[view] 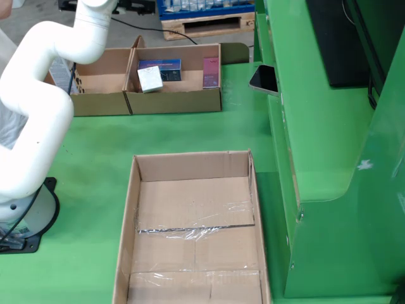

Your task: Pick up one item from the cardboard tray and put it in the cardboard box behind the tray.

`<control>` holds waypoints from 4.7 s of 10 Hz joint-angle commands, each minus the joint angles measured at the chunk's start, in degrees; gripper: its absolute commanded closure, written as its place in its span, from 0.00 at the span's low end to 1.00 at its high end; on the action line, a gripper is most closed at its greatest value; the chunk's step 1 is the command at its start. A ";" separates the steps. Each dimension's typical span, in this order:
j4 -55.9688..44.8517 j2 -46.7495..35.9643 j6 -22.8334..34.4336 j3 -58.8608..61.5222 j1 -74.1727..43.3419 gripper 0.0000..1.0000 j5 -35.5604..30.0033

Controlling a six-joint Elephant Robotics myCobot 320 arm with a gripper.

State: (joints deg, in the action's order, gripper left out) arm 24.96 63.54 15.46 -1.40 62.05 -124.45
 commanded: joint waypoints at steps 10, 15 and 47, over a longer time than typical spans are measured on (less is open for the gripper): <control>3.47 -15.93 -7.71 1.40 6.44 0.00 18.98; 4.65 -22.56 -4.26 1.40 21.82 0.00 68.55; -76.65 -37.59 53.34 1.39 -107.87 0.00 -41.25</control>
State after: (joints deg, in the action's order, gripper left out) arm -27.24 21.44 47.46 -0.96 24.08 -119.17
